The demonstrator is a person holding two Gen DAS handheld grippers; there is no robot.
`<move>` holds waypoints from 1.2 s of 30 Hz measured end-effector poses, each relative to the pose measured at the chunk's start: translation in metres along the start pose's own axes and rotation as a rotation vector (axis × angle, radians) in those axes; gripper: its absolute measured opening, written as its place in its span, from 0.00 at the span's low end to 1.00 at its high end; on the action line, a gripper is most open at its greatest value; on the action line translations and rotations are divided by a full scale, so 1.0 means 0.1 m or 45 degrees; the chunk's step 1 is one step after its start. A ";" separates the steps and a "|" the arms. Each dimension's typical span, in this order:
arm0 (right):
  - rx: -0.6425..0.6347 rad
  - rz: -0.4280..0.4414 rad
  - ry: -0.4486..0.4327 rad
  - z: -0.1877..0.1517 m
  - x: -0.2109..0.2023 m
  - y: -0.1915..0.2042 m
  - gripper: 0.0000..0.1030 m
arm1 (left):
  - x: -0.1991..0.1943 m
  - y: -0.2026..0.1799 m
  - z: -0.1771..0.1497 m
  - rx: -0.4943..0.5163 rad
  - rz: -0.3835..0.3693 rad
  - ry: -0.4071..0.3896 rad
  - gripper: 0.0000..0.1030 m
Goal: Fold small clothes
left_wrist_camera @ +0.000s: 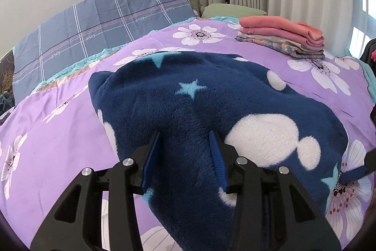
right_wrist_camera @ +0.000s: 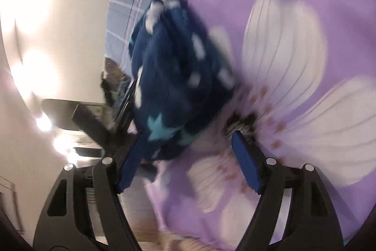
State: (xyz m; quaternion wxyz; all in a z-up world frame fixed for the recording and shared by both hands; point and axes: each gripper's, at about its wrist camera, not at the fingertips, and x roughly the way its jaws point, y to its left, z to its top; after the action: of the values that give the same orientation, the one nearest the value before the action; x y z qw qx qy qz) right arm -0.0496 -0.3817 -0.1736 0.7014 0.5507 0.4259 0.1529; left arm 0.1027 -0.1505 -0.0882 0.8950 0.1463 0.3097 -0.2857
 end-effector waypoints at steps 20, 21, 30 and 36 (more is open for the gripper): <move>0.138 -0.252 -0.251 0.04 0.34 0.19 0.97 | 0.00 0.02 -0.03 -0.035 -0.018 -0.013 0.43; 0.155 -0.248 -0.260 0.04 0.33 0.17 0.97 | 0.00 0.02 -0.03 -0.037 -0.023 -0.015 0.43; 0.020 -0.346 -0.417 0.16 0.54 0.33 0.92 | -0.04 0.20 0.02 -0.115 -0.118 -0.036 0.59; -0.021 -0.306 -0.378 0.11 0.43 0.26 0.85 | 0.26 1.10 0.09 -0.574 -0.136 -0.041 0.95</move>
State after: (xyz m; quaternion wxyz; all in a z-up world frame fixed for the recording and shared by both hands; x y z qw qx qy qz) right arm -0.0095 -0.3504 -0.1686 0.7742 0.5068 0.3791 -0.0115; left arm 0.1900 -0.0783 -0.0885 0.8935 -0.0784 0.3586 -0.2588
